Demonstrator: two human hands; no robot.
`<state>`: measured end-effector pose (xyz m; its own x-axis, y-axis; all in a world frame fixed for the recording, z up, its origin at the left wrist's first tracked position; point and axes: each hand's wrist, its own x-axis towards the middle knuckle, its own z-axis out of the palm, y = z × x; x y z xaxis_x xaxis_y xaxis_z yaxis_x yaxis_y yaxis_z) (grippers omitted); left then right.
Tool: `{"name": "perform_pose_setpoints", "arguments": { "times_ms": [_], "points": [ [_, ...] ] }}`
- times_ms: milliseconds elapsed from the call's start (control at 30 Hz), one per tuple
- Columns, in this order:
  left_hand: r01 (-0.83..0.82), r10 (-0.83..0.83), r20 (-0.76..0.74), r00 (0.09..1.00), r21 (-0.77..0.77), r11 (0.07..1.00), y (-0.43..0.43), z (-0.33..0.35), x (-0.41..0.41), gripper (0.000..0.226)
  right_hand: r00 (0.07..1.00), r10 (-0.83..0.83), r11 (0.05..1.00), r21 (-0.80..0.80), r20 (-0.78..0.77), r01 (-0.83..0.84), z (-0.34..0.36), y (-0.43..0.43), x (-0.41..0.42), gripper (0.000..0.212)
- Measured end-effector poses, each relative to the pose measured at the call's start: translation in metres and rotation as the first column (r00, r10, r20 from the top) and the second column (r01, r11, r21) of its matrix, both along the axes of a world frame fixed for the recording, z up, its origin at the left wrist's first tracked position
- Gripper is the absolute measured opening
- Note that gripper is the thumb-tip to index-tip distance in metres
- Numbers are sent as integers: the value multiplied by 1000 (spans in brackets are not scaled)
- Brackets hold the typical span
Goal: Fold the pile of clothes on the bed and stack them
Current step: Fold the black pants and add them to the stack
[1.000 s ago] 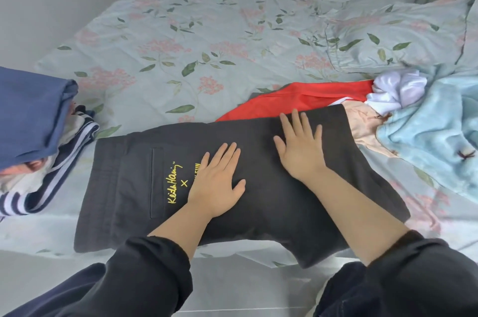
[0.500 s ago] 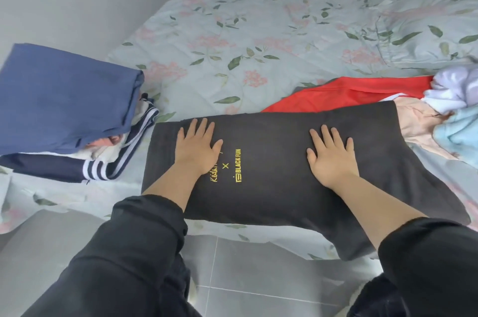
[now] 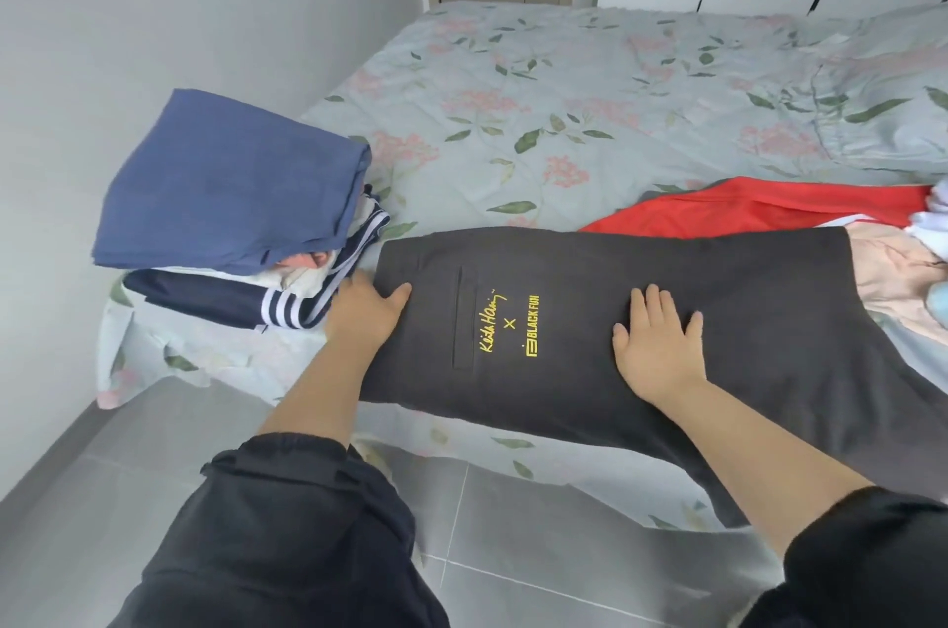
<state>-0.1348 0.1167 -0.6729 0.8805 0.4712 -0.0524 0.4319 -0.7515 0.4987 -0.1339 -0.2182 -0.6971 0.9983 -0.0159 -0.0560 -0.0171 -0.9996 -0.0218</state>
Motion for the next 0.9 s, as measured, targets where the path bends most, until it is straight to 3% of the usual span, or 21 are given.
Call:
{"name": "perform_pose_setpoints", "arguments": {
  "times_ms": [133, 233, 333, 400, 467, 500, 533, 567, 600, 633, 700, 767, 800, 833, 900],
  "points": [
    [-7, -38, -144, 989, -304, 953, 3, 9, 2, 66, 962, 252, 967, 9, 106, -254, -13, 7, -20, 56],
    [-107, -56, -228, 972, -642, 760, 6, 24, -5, 60, 969, 245, 969, -27, 34, -244, -12, 5, -15, 56],
    [-135, -94, -245, 965, -771, 622, 2, 46, -15, 39, 972, 235, 972, -21, -15, -235, -10, 10, -14, 57],
    [-70, -136, -193, 972, -786, 614, -10, 68, -14, 28, 970, 240, 968, 80, -44, -236, -7, 7, -9, 57],
    [37, -195, -112, 974, -775, 631, -30, 89, -6, 29, 977, 188, 904, 406, -105, -130, 3, 1, -2, 54],
    [86, -227, -91, 970, -742, 665, -44, 99, 0, 32, 981, 116, 744, 668, -153, 16, 11, -4, 1, 51],
    [142, -266, -77, 961, -688, 712, -61, 108, 5, 33, 973, 40, 447, 875, -227, 186, 19, -10, 2, 48],
    [203, -309, -60, 949, -633, 747, -81, 114, 9, 32, 953, 1, 100, 948, -302, 301, 25, -20, 3, 47],
    [261, -351, -43, 936, -583, 769, -104, 118, 12, 31, 934, -20, -198, 918, -356, 345, 29, -31, 3, 49],
    [310, -393, -35, 919, -550, 776, -128, 120, 14, 30, 919, -35, -387, 853, -394, 351, 31, -42, 2, 52],
    [373, -477, -22, 879, -592, 715, -171, 114, 15, 38, 903, -42, -556, 761, -428, 334, 30, -57, -2, 56],
    [466, -607, -11, 795, -630, 621, -201, 96, 11, 59, 902, -49, -597, 737, -428, 317, 26, -61, -6, 58],
    [576, -695, -25, 719, -537, 616, -207, 83, 8, 61, 902, -58, -593, 742, -427, 313, 24, -60, -7, 58],
    [704, -760, -61, 647, -335, 626, -205, 67, 6, 59, 901, -67, -580, 752, -428, 314, 24, -59, -8, 58],
    [797, -785, -137, 604, 142, 588, -196, 30, 1, 56, 905, -88, -534, 787, -416, 310, 25, -55, -8, 57]
  ]
}}
